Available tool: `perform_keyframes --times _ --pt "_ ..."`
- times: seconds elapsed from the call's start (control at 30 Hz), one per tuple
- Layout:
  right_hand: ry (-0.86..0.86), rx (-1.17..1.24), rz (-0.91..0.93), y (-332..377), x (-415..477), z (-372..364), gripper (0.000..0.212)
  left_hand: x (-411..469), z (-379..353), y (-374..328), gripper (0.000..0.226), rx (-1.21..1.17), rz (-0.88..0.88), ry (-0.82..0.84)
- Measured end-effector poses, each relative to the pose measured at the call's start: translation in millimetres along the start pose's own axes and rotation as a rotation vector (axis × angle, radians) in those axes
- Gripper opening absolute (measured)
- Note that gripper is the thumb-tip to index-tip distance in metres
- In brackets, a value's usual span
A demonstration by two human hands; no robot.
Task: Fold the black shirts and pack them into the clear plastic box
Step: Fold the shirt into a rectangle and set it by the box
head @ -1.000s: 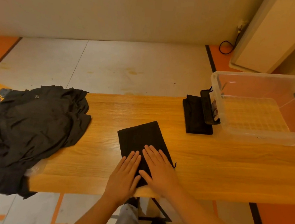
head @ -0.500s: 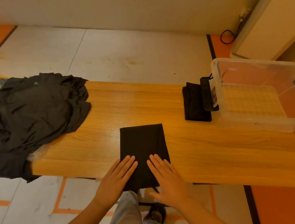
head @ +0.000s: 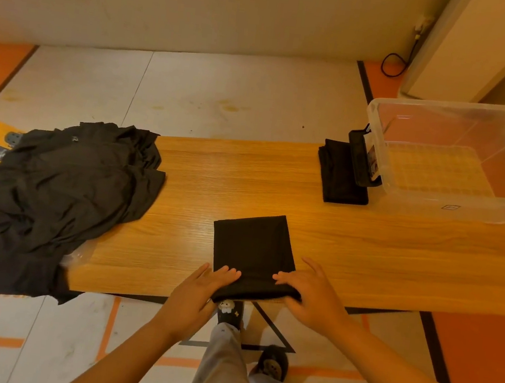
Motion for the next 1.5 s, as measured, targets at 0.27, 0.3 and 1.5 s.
perform_keyframes --times 0.27,0.3,1.5 --pt "0.132 0.423 -0.259 14.9 49.9 34.1 0.014 29.1 30.7 10.3 0.019 -0.542 0.269 -0.199" --pt "0.138 0.457 -0.275 15.2 57.0 36.3 0.017 33.9 32.9 11.9 0.018 -0.559 0.286 -0.23" --pt "-0.468 0.041 -0.468 30.7 56.0 14.1 0.041 86.1 36.9 14.3 0.036 -0.088 0.483 -0.497"
Point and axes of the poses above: each hand's wrist, its own x-axis towards the middle knuckle, its own z-axis out of the back of the hand, y = z × x, the point moved 3 cm from there along x, towards the middle knuckle, and after that the axes turned 8 degrees about x, right-handed, at the moved point
